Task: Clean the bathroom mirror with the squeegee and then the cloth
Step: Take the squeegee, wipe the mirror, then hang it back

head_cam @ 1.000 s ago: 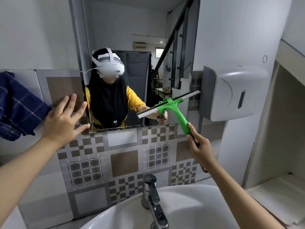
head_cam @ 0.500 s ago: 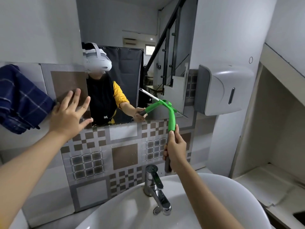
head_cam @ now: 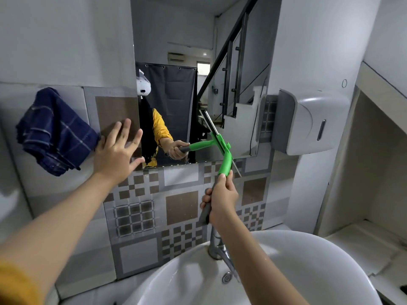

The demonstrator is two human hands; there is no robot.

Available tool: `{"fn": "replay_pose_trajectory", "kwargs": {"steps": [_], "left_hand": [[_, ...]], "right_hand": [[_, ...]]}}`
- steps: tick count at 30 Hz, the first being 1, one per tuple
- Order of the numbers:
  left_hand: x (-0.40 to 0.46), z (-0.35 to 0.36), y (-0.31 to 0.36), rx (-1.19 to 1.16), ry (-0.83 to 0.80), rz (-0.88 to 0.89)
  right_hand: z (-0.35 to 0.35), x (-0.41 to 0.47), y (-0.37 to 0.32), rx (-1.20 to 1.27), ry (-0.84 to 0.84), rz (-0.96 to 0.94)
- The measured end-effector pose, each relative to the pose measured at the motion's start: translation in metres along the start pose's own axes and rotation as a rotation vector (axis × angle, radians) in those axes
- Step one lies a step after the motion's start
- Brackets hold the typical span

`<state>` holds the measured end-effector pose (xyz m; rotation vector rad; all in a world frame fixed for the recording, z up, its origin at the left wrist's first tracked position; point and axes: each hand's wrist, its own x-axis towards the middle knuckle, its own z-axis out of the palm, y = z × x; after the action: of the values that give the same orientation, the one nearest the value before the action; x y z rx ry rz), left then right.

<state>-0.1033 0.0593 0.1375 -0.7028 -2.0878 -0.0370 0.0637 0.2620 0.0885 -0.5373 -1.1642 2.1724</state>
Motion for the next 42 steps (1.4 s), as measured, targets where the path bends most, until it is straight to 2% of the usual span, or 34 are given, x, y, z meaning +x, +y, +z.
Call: {"fn": "replay_pose_trajectory", "kwargs": {"steps": [11,16,22,42], "left_hand": [[0.0,0.0,-0.003,-0.016,0.007,0.003],[0.001,0.001,-0.005,-0.027,0.026,0.005],[0.001,0.003,-0.006,-0.031,0.039,0.007],[0.0,0.003,-0.01,-0.032,0.016,0.011]], "right_hand": [[0.042,-0.035,0.038,-0.011,0.011,-0.043],[0.044,-0.046,0.048,-0.065,0.017,-0.148],[0.048,-0.051,0.054,-0.011,0.064,-0.192],[0.039,-0.066,0.071,-0.17,-0.039,-0.237]]}}
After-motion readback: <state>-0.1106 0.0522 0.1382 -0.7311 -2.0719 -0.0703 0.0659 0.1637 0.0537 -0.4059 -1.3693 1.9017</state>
